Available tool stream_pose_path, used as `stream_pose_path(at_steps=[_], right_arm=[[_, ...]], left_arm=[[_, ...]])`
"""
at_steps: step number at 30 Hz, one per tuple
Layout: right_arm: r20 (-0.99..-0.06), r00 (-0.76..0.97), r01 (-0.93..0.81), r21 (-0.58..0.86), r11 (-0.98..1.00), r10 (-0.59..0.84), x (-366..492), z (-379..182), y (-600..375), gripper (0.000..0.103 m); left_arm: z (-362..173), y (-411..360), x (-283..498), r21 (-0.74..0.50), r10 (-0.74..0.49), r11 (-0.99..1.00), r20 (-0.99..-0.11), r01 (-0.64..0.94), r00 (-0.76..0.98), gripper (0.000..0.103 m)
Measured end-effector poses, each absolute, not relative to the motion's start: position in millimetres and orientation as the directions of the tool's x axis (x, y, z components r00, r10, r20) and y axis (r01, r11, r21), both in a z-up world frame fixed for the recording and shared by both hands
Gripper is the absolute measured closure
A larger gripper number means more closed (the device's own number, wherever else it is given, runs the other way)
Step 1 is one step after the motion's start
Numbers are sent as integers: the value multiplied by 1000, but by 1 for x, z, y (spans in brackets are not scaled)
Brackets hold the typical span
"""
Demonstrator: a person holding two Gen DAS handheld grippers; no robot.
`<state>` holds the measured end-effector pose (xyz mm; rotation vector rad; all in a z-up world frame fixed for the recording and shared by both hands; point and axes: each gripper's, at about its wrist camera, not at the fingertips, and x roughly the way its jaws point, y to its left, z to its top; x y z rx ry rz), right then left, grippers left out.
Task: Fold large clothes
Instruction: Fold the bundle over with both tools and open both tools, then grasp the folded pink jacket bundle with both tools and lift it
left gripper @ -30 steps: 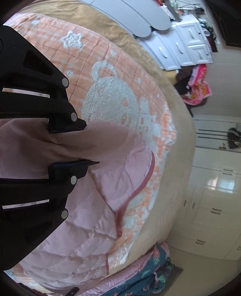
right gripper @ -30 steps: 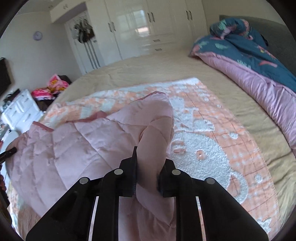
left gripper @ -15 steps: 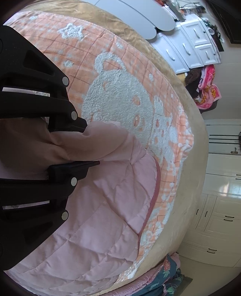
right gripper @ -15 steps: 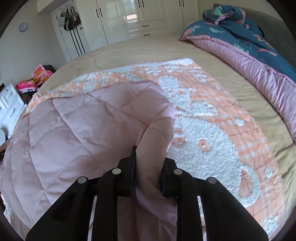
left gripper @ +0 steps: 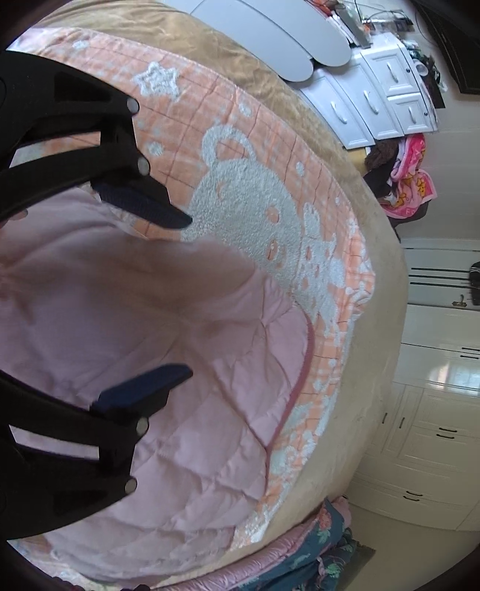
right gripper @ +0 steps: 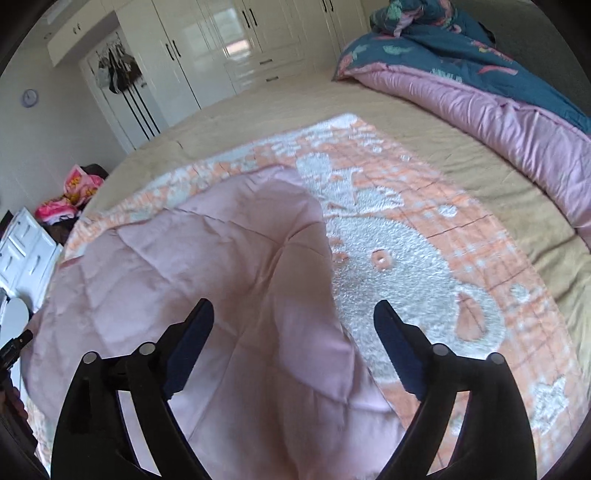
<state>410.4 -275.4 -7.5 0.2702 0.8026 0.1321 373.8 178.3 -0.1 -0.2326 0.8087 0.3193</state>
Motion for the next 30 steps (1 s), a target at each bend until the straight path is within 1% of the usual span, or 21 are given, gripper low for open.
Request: stream_pose_path(at_steps=[1, 3, 6, 10, 15, 18, 22, 30], right_arm=[[-682, 696, -24, 291, 956, 225, 405, -2, -276, 8], [-659, 715, -48, 286, 957, 232, 391, 12, -277, 5], [-630, 737, -82, 274, 958, 243, 373, 32, -277, 4], [-592, 766, -120, 252, 960, 251, 348, 56, -275, 4], [-547, 810, -147, 164, 976, 214, 317, 76, -268, 4], [-533, 821, -156, 135, 978, 205, 299, 82, -265, 4], [-534, 816, -171, 146, 974, 223, 283, 83, -262, 4], [-528, 822, -182, 109, 977, 212, 246, 79, -251, 4]], left_arm=[[4, 178, 369, -84, 192, 926, -734, -367, 651, 22], [12, 176, 361, -88, 190, 928, -725, -363, 662, 18], [26, 174, 345, -97, 191, 927, -707, -361, 680, 10], [40, 168, 327, -104, 184, 931, -696, -351, 694, 10], [54, 161, 304, -107, 184, 933, -675, -342, 714, 10], [59, 158, 289, -119, 177, 934, -665, -336, 726, 9], [64, 151, 268, -123, 166, 939, -655, -321, 737, 9], [60, 135, 230, -138, 129, 948, -654, -286, 745, 9]])
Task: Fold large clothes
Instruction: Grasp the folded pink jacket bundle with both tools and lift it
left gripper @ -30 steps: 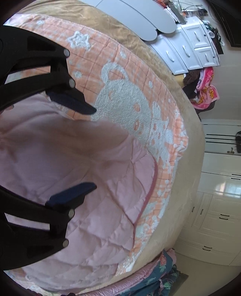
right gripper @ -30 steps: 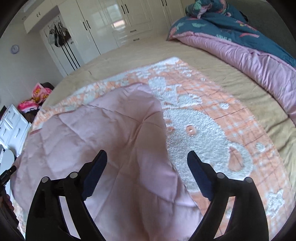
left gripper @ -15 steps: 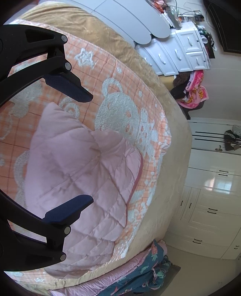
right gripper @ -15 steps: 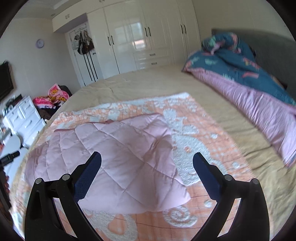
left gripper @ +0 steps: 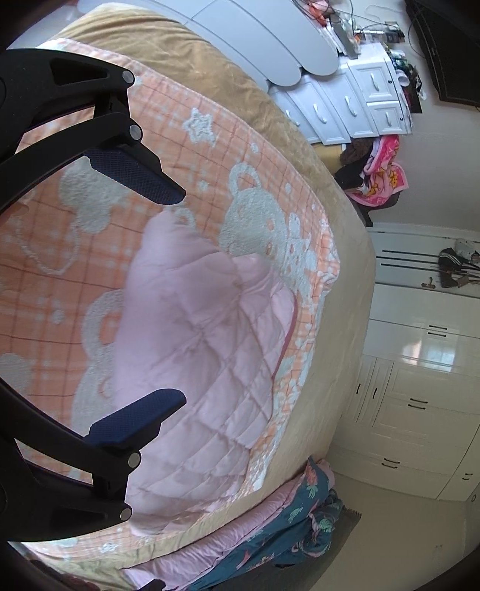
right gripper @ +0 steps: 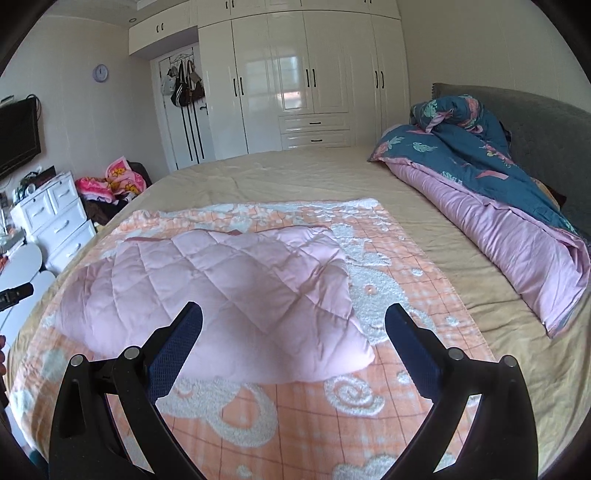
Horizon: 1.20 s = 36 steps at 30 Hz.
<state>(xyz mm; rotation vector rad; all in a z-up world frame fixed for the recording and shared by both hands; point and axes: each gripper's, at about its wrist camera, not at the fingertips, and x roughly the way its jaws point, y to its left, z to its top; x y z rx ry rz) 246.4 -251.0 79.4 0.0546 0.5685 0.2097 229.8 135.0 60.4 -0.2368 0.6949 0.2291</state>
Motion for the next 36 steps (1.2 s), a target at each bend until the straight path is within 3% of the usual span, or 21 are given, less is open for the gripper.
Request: stream_pose_path(at_steps=[12, 26, 32, 36], right_arm=[[-546, 802, -187, 156, 970, 242, 216, 63, -246, 4], [-670, 702, -23, 320, 947, 243, 241, -2, -263, 4], [-700, 656, 71, 431, 900, 284, 269, -30, -275, 4], [-705, 639, 112, 482, 869, 309, 289, -42, -276, 4]], left_arm=[[32, 130, 192, -180, 93, 939, -686, -292, 722, 9], [-32, 140, 204, -233, 54, 900, -778, -368, 625, 9], [-43, 148, 226, -304, -4, 872, -789, -384, 615, 9], [-56, 164, 248, -423, -90, 806, -779, -414, 620, 10]])
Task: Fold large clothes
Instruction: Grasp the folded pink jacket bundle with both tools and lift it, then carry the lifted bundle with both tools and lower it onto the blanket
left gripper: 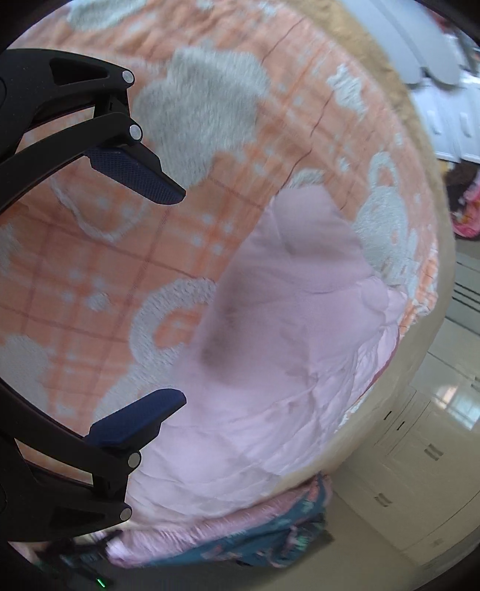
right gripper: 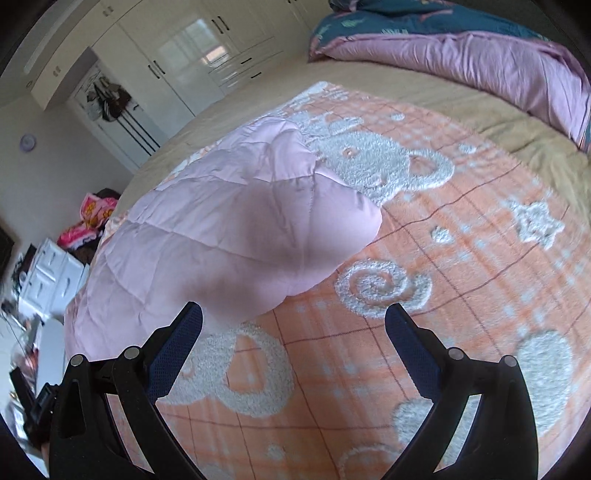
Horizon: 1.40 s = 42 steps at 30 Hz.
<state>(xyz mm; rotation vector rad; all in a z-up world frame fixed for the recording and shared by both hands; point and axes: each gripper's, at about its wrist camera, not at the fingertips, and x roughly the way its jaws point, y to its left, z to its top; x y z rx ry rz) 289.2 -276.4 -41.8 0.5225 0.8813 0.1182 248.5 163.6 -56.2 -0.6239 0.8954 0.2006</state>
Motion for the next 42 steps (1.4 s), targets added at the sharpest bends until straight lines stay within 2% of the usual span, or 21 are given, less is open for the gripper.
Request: stream_pose_path(at_steps=[8, 18, 28, 32, 35, 36, 37, 39, 42], right_arm=[[-690, 625, 155, 568, 808, 365, 324, -58, -272, 4], [-669, 622, 190, 633, 751, 407, 364, -79, -269, 4], [-592, 676, 141, 689, 711, 440, 380, -97, -267, 5], [-552, 684, 93, 714, 694, 477, 382, -97, -267, 27], [-544, 691, 52, 694, 718, 476, 379, -88, -261, 41], [-547, 694, 35, 676, 736, 468, 379, -84, -259, 45], [-547, 697, 24, 665, 747, 465, 378, -81, -257, 47], [-550, 701, 0, 636, 772, 453, 378, -75, -253, 54], [-560, 706, -32, 586, 810, 433, 376, -65, -248, 58]], left_arm=[[-80, 196, 288, -657, -236, 592, -695, -466, 680, 10], [-102, 194, 326, -666, -228, 566, -693, -486, 684, 8], [-106, 190, 337, -649, -193, 599, -686, -469, 702, 9], [-100, 186, 341, -624, -170, 635, -688, -455, 706, 19], [-91, 180, 343, -592, -144, 676, -690, -439, 709, 34], [-84, 176, 345, -561, -123, 707, -698, -432, 706, 42], [-79, 171, 345, -536, -103, 730, -700, -425, 706, 50], [-68, 161, 346, -477, -57, 778, -703, -410, 709, 56], [-58, 150, 345, -419, -14, 818, -699, -394, 715, 60]])
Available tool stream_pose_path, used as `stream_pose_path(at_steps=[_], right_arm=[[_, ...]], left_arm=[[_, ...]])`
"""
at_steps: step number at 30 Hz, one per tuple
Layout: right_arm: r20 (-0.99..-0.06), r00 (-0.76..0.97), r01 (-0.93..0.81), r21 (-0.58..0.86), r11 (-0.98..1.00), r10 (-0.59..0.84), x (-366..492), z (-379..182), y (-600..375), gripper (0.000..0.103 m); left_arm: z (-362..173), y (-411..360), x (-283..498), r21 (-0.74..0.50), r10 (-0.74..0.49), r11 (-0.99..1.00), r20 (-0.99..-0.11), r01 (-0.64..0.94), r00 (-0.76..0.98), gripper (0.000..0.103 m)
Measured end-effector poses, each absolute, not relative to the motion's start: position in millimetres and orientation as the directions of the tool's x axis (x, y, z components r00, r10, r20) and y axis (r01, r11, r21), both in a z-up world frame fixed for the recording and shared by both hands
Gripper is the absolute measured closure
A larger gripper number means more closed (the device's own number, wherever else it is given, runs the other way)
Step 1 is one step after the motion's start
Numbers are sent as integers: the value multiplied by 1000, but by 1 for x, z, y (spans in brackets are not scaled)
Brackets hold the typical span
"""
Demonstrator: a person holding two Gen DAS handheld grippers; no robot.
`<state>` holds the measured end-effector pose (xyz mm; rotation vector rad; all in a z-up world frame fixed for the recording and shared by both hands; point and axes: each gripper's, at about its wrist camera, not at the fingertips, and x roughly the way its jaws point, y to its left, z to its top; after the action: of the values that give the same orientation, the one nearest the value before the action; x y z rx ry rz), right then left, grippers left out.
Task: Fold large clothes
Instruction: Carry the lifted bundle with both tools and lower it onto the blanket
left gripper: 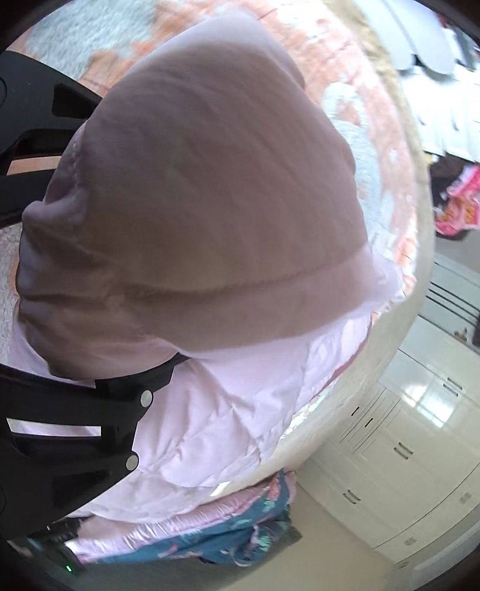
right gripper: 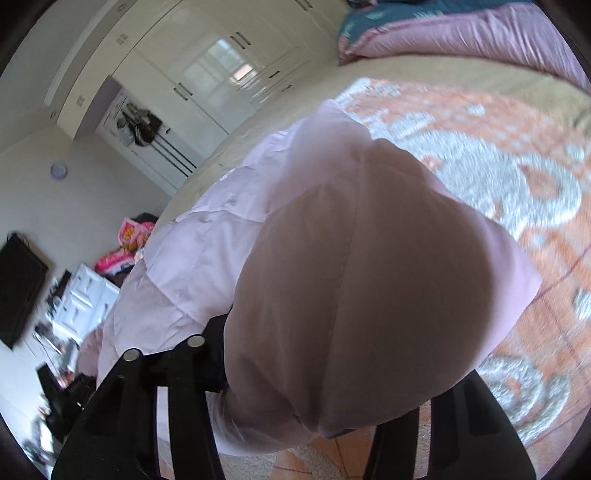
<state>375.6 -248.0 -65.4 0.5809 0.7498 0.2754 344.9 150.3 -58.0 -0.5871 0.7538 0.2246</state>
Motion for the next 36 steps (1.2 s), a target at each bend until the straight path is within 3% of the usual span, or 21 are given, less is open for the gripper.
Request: stream_pose_path(at_steps=[16, 36], right_arm=[[-589, 711, -154, 404, 902, 385, 376, -37, -224, 66], [-517, 731, -360, 263, 895, 445, 321, 52, -214, 71]], left_arm=[[-35, 141, 344, -314, 34, 889, -680, -333, 732, 69], [27, 131, 291, -279, 38, 922, -626, -269, 779, 72]])
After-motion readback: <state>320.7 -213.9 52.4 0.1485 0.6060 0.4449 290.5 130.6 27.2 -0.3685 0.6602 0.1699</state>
